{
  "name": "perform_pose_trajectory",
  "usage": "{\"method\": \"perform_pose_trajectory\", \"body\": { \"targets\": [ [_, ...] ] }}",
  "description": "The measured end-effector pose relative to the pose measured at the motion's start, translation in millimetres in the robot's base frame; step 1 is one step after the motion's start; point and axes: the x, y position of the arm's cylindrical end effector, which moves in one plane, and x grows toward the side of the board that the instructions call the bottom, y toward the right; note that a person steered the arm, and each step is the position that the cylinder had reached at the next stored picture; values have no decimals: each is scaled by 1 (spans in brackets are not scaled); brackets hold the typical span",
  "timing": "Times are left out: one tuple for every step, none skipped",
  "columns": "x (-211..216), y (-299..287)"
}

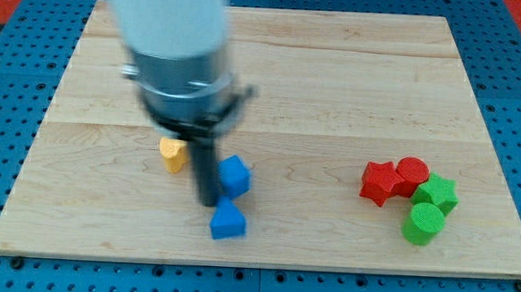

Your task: Push the blue triangle into the left of red star

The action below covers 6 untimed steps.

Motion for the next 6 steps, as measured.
{"method": "perform_pose_trajectory", "body": {
  "targets": [
    [-11, 74],
    [-4, 29],
    [11, -55],
    [69, -77],
    [45, -13],
    [6, 75]
  ]
}}
